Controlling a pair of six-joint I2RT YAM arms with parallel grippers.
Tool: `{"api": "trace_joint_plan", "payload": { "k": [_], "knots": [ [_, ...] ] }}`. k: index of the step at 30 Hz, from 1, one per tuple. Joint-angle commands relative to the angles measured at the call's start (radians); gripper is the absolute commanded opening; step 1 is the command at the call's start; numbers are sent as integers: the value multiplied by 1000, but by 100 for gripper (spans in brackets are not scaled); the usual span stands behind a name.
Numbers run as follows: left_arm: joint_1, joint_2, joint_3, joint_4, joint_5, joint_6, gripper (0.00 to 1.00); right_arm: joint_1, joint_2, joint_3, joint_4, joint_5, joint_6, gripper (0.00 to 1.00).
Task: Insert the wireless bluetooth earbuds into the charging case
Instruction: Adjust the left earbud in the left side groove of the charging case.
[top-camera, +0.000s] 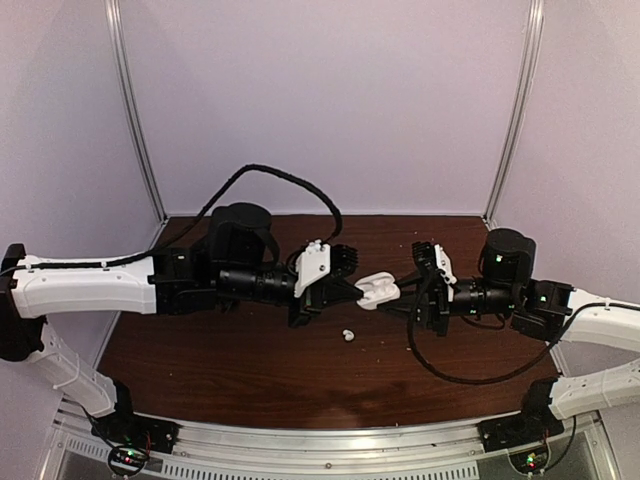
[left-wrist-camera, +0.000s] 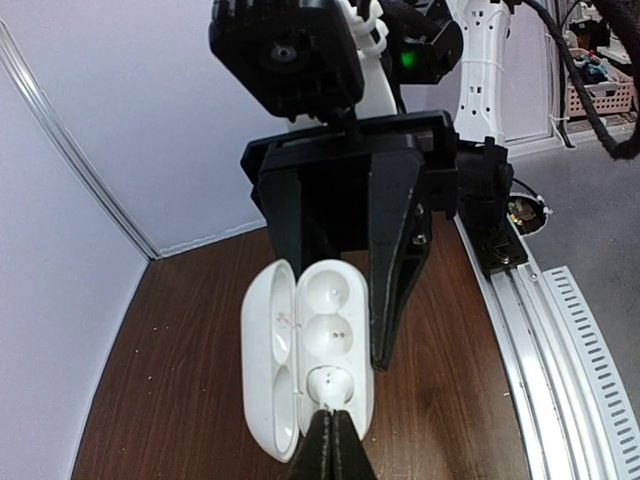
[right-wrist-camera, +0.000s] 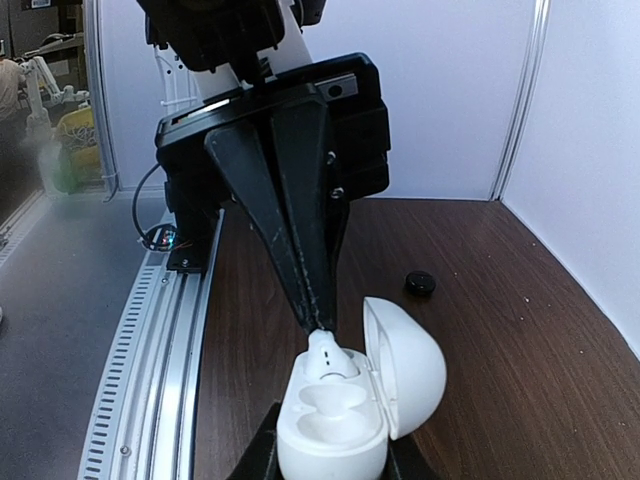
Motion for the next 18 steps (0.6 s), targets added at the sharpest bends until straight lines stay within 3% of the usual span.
{"api": "trace_joint_plan", "payload": {
  "k": [1, 18],
  "knots": [
    [-4, 35, 30, 34, -13, 17, 2, 10, -9, 34, 48, -20, 8, 0],
    [-4, 88, 71, -1, -78, 25, 3, 18, -15, 34, 47, -50, 6, 0]
  ]
}}
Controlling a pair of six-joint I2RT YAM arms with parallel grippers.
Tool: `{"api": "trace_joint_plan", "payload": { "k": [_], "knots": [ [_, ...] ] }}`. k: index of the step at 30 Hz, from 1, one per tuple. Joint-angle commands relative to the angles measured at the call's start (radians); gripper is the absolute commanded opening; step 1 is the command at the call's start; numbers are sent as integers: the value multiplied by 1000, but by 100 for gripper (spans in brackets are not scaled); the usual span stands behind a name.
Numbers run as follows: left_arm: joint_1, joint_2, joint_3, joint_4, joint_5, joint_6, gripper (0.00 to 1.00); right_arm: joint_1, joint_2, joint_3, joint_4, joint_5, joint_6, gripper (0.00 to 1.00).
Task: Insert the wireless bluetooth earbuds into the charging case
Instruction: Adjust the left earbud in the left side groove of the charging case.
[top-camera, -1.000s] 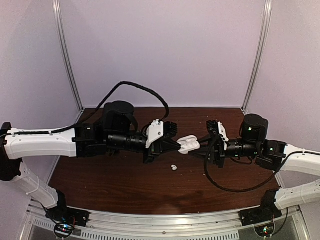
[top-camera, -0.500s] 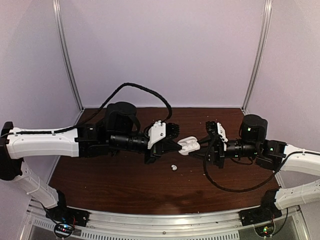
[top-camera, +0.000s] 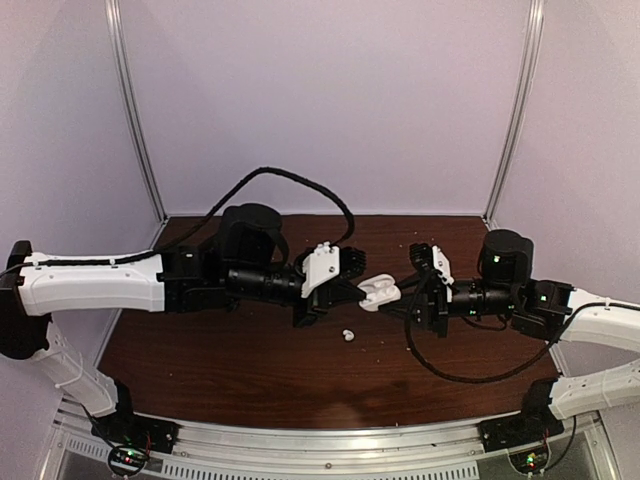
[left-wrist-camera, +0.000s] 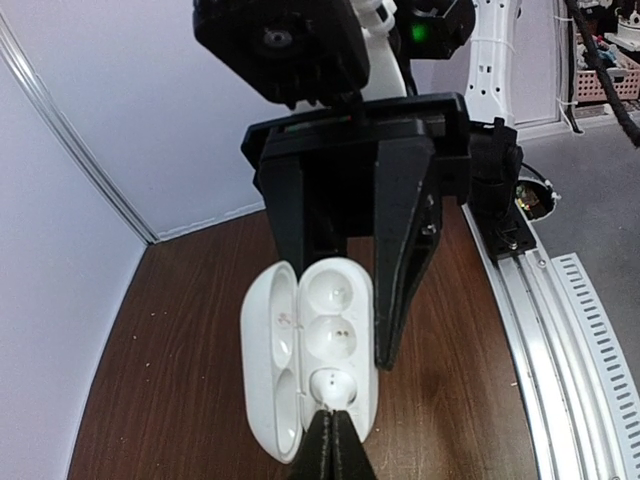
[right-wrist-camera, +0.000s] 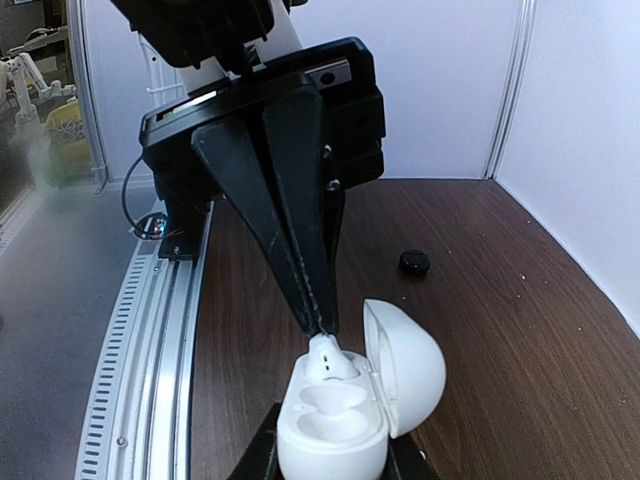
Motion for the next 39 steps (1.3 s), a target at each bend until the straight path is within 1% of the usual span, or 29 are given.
{"api": "trace_joint_plan", "payload": {
  "k": [1, 8, 16, 21, 25, 30, 39],
  "knots": [
    [-3, 48, 41, 35, -44, 9, 3, 26, -15, 34, 90, -71, 4, 0],
    [-4, 68, 57, -7, -51, 9, 3, 30, -18, 37, 84, -75, -3, 0],
    [-3, 61, 58, -9, -76, 1, 4, 32, -15, 32, 77, -60, -6, 0],
    [-4, 13, 23, 22, -63, 5, 6, 32, -20, 20, 81, -10, 2, 0],
    [-4, -55, -40, 108, -50, 12, 9, 32, -20, 13, 85, 28, 24, 0],
    [-4, -112, -104, 172, -41, 26, 12, 32, -18, 9, 90, 67, 39, 0],
    [-5, -98, -103, 186, -9, 30, 15, 32, -7, 11, 100, 96, 52, 0]
  ]
}}
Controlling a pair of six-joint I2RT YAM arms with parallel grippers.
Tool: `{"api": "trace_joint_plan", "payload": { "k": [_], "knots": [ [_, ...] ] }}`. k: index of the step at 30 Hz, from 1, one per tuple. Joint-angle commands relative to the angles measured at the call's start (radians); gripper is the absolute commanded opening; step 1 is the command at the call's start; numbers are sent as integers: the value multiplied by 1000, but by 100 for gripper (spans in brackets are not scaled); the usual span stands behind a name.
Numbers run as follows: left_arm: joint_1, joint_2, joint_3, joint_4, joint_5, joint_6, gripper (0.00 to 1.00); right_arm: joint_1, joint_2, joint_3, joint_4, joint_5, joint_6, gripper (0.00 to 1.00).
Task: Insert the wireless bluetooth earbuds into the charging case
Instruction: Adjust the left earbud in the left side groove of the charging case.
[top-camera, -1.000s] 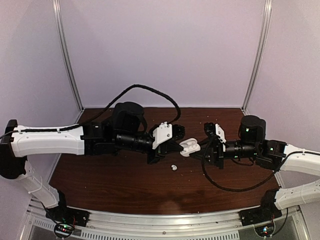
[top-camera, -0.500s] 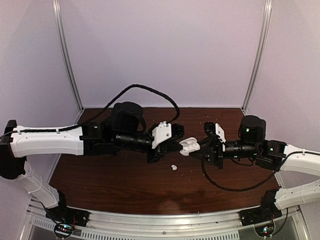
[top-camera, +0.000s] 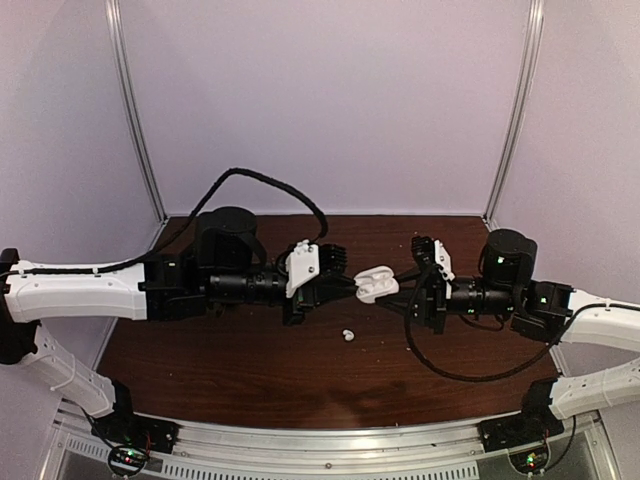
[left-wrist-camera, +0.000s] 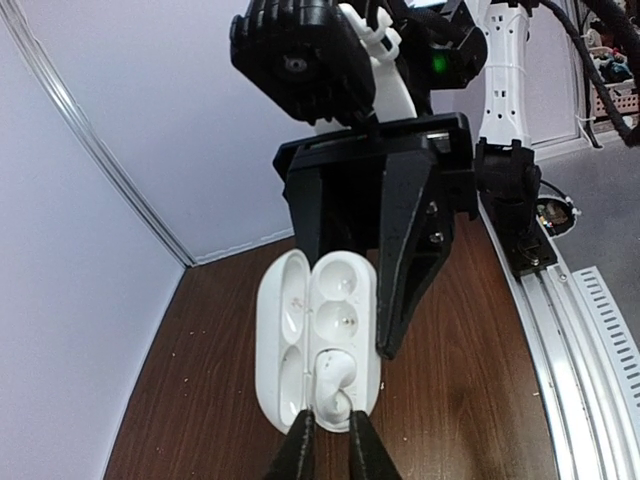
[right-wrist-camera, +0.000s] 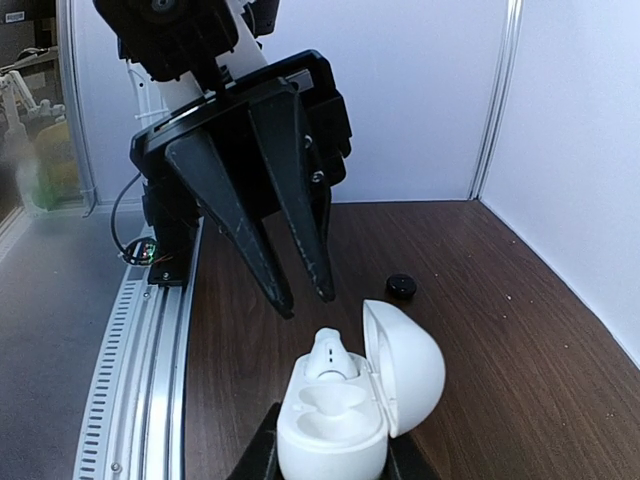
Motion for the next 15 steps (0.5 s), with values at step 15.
{"api": "trace_joint_plan", "payload": {
  "k": [15],
  "knots": [
    [-7, 57, 44, 78, -16, 4, 17, 6, 12, 15, 49, 22, 32, 0]
  ]
}}
